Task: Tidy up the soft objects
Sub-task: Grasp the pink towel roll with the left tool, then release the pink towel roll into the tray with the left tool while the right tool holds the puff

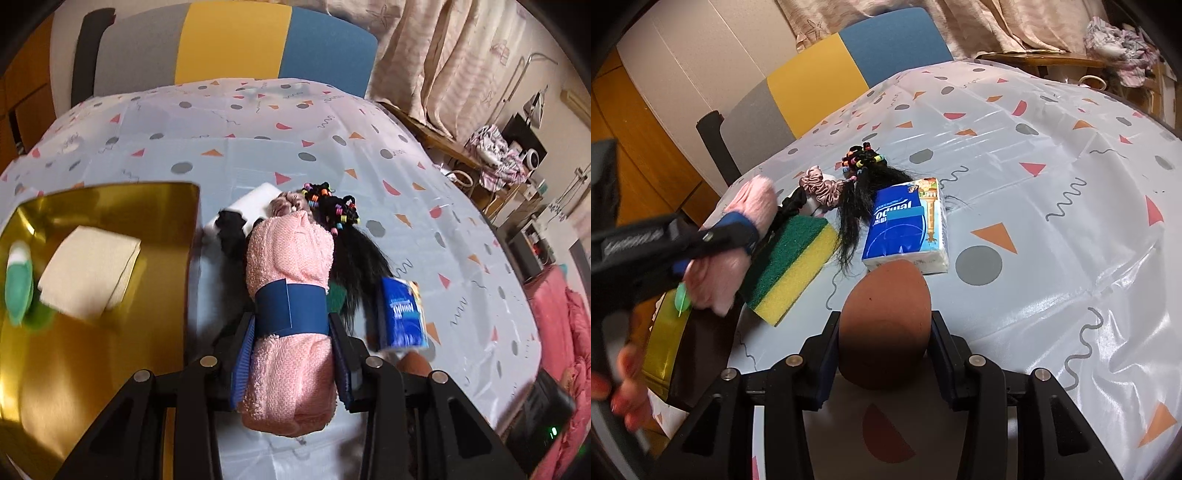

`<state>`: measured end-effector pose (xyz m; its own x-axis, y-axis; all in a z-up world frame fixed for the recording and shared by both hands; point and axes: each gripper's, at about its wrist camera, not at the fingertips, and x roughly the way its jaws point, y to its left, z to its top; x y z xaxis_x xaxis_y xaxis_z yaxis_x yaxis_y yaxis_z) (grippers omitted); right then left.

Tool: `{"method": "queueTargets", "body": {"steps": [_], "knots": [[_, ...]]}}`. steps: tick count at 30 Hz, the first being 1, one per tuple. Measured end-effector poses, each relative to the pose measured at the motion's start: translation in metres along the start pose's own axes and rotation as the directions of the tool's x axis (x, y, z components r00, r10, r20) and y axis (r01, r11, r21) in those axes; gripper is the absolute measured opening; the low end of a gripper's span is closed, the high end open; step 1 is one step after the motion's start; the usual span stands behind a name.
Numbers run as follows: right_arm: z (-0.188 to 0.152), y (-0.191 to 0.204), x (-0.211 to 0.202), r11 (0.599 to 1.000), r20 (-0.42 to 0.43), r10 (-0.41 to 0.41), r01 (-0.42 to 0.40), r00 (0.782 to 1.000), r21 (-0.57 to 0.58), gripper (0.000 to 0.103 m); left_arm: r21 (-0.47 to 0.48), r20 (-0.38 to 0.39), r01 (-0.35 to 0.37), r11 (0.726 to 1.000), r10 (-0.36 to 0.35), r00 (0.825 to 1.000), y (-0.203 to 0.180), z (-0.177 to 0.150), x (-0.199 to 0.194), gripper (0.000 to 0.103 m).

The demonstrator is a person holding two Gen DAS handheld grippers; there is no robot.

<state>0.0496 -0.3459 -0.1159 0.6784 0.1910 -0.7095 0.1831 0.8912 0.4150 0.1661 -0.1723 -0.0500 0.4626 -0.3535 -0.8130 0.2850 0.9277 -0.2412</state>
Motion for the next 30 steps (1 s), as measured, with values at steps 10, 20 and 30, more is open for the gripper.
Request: {"method": "queueTargets", "body": {"steps": [10,20,30], "knots": [[-0.004,0.007,0.001,0.998,0.019,-0.037,0.038,0.999,-0.044,0.046,-0.011,0.079,0.029,1.0,-0.028,0.996,0.034,-0.031,-0.056,0.038],[-0.009,0.015,0.003,0.992,0.043,-0.073,0.077,0.996,-0.099,0.046,-0.103,0.129,-0.04,0.994,0.053,0.99,0.101,-0.043,-0.091,0.038],[-0.006,0.019,0.002,0.99,0.031,-0.087,0.09,0.996,-0.112,0.042,-0.207,0.062,-0.144,0.968,0.16,0.985,0.18,-0.062,-0.091,0.038]]}}
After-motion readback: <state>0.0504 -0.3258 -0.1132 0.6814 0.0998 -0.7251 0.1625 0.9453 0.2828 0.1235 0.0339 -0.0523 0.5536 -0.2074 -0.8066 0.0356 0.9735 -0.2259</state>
